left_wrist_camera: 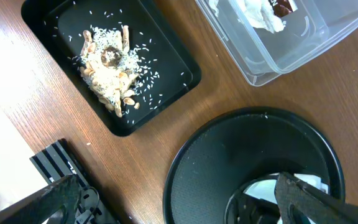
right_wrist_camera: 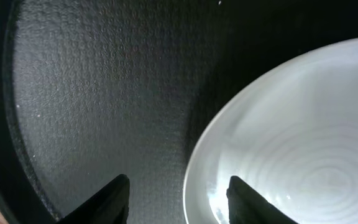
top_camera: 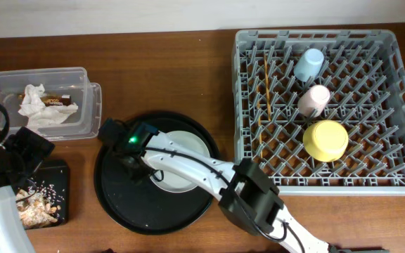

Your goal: Sort waste into correct bins and load items into the dishwasher rack

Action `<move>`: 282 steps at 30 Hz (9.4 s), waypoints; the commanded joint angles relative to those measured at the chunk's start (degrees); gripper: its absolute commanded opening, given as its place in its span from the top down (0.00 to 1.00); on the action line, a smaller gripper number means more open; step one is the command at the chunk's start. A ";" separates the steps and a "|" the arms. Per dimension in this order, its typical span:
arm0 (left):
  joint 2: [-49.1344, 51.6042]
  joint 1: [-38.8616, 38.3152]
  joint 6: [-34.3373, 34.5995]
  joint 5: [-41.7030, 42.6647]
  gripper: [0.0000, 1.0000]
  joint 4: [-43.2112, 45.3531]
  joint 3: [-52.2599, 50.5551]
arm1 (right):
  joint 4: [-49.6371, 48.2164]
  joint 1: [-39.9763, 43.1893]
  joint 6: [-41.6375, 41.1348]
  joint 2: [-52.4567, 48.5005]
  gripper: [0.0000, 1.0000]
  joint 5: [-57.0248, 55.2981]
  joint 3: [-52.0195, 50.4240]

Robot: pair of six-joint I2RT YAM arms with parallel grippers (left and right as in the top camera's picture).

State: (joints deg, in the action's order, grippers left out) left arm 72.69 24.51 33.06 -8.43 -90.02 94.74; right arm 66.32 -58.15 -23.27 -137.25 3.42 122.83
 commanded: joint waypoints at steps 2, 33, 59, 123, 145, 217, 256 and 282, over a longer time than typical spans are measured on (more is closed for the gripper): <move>-0.39 0.37 0.15 -0.42 0.01 -0.09 0.50 | -0.17 -1.09 -1.70 -1.79 0.50 -1.14 0.17; -0.39 0.37 0.15 -0.42 0.01 -0.09 0.50 | 29.86 17.03 -0.87 -2.19 0.39 -4.17 26.21; -0.39 0.37 0.15 -0.42 0.01 -0.09 0.50 | 18.14 10.14 2.14 -2.03 0.55 8.55 4.44; -0.39 0.37 0.15 -0.42 0.01 -0.09 0.50 | 15.87 23.21 1.77 1.05 0.66 7.61 -3.23; -0.39 0.37 0.15 -0.39 0.01 -0.09 0.50 | 31.01 39.91 2.03 8.81 0.96 -3.06 31.17; -0.39 0.37 0.15 -0.42 0.01 -0.11 0.50 | 31.01 34.23 0.28 16.39 0.02 -22.95 50.75; -0.39 0.37 0.15 -0.42 0.01 -0.11 0.50 | -19.54 56.04 9.33 117.92 0.02 2.45 -78.60; -0.39 0.37 0.15 -0.39 0.01 -0.11 0.50 | -61.81 56.63 10.95 137.06 0.02 -5.66 -122.51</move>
State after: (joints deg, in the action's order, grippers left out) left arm 72.62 24.69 33.06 -8.43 -90.06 95.04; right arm 4.32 -1.80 -14.44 -0.64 1.17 0.73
